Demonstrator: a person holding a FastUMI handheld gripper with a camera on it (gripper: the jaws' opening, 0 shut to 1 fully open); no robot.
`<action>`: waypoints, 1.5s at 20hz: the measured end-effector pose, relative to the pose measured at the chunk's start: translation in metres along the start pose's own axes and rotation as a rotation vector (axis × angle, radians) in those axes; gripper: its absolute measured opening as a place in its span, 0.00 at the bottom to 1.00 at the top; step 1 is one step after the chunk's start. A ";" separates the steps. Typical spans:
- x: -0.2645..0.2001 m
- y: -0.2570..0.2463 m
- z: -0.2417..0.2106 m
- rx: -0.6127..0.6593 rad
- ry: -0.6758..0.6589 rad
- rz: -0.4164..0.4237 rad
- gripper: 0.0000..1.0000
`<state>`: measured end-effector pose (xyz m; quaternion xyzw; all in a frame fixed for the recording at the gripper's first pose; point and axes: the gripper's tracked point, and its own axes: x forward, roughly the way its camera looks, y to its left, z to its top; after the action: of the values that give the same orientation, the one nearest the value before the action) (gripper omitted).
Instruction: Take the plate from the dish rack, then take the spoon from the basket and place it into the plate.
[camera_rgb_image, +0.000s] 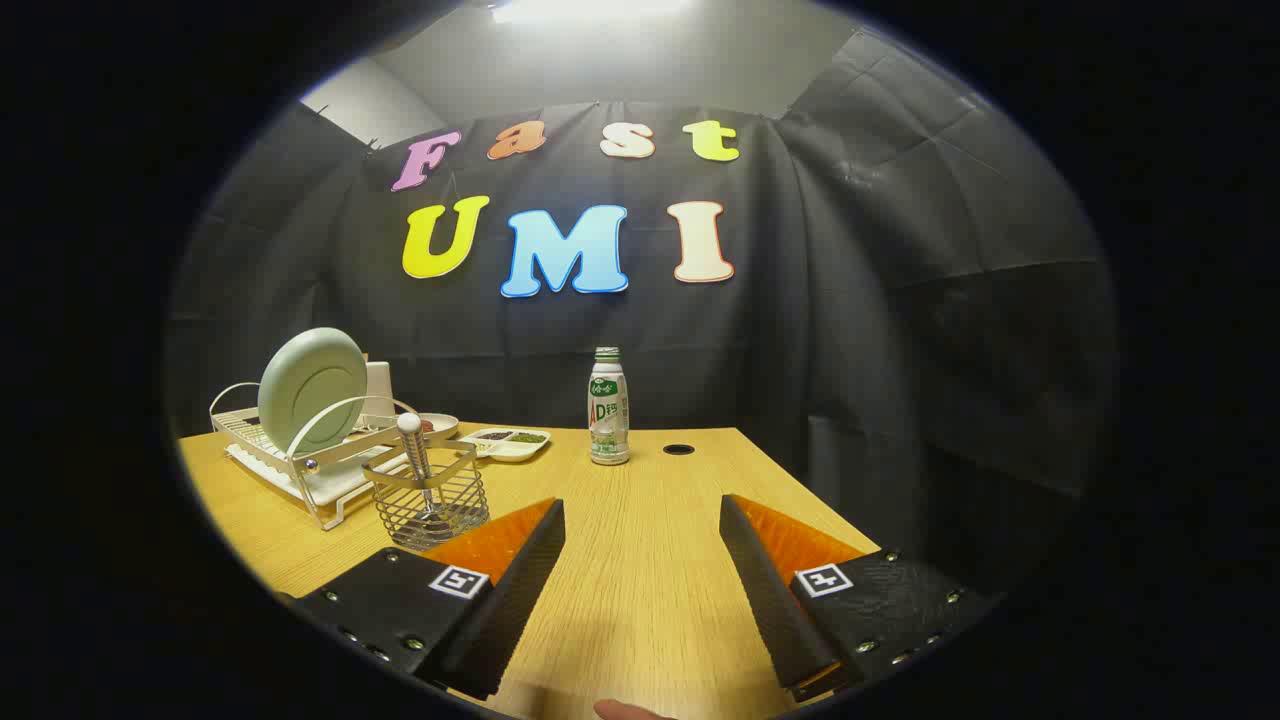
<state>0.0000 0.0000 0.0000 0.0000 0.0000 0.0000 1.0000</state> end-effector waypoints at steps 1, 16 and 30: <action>0.006 -0.001 0.002 0.000 0.001 -0.001 0.96; 0.050 -0.029 0.102 0.026 -0.062 -0.116 0.95; -0.009 0.093 0.265 0.070 -0.031 -0.054 0.95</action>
<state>-0.0092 0.0926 0.2646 0.0349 -0.0155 -0.0267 0.9989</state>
